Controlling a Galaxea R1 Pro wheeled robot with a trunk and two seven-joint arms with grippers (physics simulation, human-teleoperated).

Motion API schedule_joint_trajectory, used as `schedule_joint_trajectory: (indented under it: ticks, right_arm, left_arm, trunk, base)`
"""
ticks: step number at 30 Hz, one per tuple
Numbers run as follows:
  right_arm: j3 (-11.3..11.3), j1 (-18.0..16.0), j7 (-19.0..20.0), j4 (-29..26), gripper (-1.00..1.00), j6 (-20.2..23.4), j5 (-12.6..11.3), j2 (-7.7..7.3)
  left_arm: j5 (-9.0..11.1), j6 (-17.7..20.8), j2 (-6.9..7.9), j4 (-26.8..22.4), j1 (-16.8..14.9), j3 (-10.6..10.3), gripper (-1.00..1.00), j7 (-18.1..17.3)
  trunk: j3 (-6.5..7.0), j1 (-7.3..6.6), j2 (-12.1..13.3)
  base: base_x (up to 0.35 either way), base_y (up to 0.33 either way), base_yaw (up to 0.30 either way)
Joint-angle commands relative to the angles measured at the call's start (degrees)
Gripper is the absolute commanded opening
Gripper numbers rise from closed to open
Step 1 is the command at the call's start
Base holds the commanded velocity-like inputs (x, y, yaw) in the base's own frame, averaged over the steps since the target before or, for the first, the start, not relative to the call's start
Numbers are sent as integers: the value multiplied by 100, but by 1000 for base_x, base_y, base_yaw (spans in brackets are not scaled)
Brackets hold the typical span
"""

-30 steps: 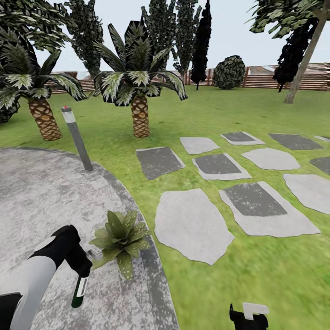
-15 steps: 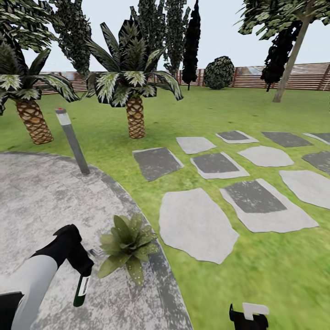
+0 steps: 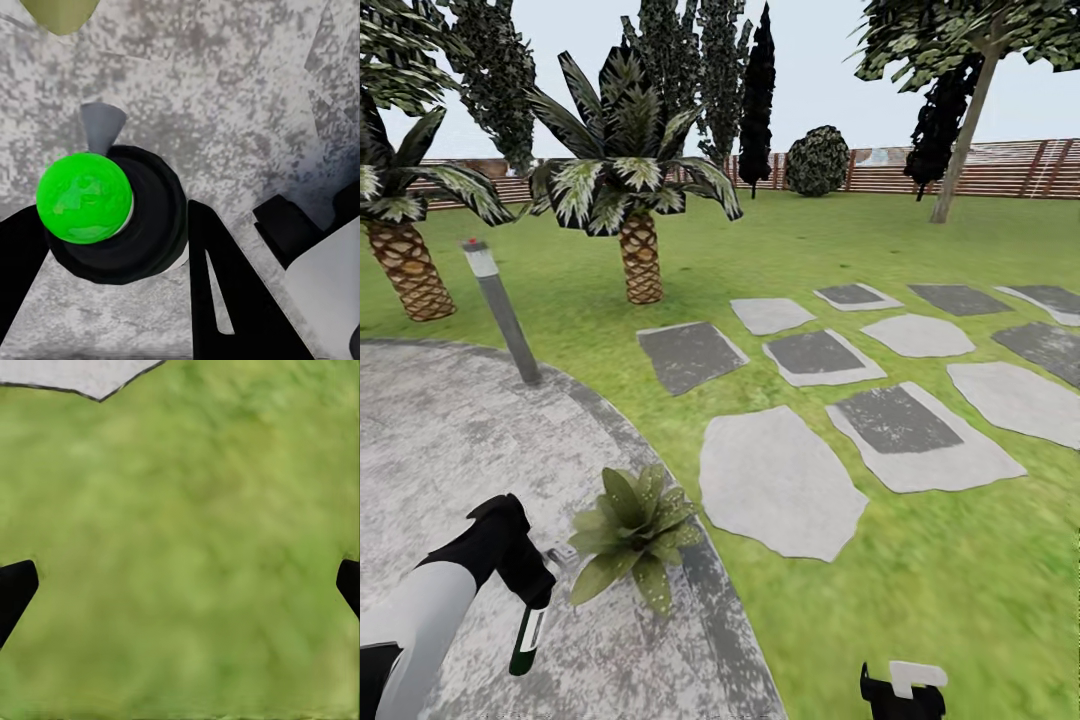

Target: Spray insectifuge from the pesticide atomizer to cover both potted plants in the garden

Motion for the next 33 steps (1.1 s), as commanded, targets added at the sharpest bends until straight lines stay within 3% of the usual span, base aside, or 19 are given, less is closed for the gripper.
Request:
schedule_joint_trajectory:
  ticks: [1, 15, 24, 29, 33]
  right_arm:
    - [-42, -5, -23, 8, 100, -17, 61, 0]
    - [-42, -5, -32, 8, 100, -17, 61, 9]
    - [-42, -5, -33, 8, 100, -17, 61, 15]
    - [-42, -5, -25, 13, 100, -17, 61, 7]
    - [-42, -5, -23, 16, 100, -20, 67, -8]
  left_arm:
    - [-49, 53, -5, -7, -1, 38, -100, -36]
    - [-45, 72, -60, 44, 83, 38, -100, 5]
    - [5, 63, -89, 6, 340, 60, -100, 31]
    - [14, 63, -79, -14, 359, 85, -100, 32]
    - [14, 61, 59, -16, 362, 98, -100, 55]
  trunk:
    - [-5, -4, -2]
    - [-5, -4, -2]
    - [-5, -4, -2]
    - [-5, -4, -2]
    - [-5, -4, -2]
  base:
    - [-274, 215, -2]
    - [-92, 266, -225]
    - [0, 22, -275]
    - [0, 0, -50]
    - [0, 0, -2]
